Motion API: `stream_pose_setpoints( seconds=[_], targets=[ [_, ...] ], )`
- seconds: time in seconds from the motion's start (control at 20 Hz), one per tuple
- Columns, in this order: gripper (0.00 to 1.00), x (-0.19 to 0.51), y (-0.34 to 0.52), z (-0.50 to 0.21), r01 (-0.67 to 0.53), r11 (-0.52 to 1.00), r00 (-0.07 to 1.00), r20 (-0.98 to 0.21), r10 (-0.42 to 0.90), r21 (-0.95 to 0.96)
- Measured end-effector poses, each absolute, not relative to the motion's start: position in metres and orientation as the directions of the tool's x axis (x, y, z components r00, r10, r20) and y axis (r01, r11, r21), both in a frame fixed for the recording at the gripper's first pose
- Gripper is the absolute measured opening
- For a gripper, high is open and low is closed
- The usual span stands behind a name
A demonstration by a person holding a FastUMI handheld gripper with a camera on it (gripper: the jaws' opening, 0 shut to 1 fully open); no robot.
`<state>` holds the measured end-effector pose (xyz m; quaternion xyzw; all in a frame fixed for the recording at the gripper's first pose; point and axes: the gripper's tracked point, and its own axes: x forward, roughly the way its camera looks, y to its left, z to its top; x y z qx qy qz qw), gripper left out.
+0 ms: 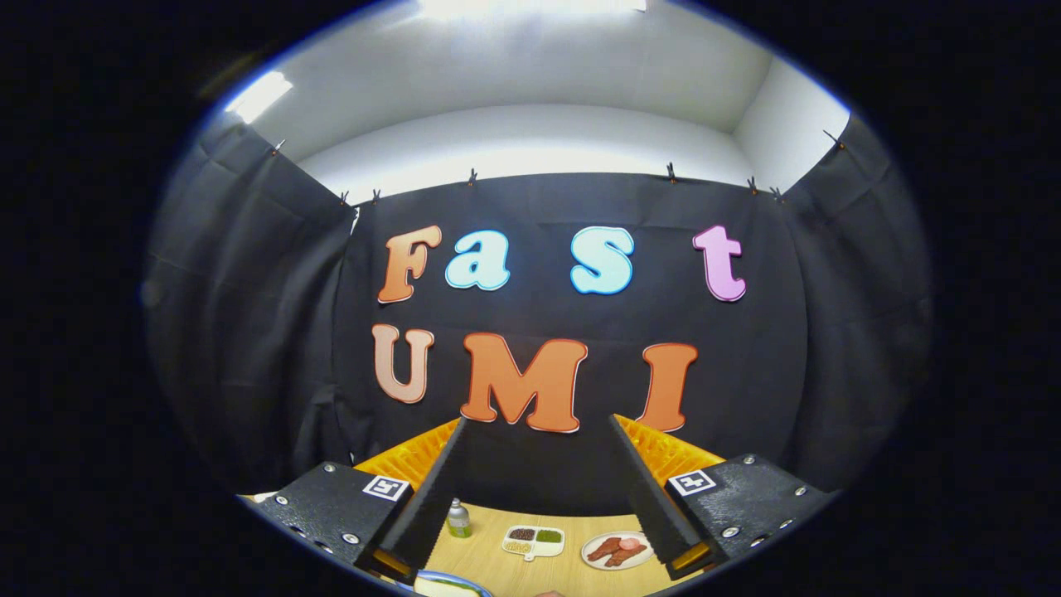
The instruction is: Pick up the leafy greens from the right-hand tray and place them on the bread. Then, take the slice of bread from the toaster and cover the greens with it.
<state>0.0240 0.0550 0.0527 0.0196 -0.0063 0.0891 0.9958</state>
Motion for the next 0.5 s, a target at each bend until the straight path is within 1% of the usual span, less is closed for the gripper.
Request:
stream_pose_setpoints(
  seconds=[0.2,0.5],
  targets=[
    [0.98,0.027,0.050,0.065,-0.160,0.987,0.984,0.077,0.159,0.009],
    [0.98,0.033,0.042,0.061,-0.125,0.992,0.990,0.073,0.125,-0.005]
  ],
)
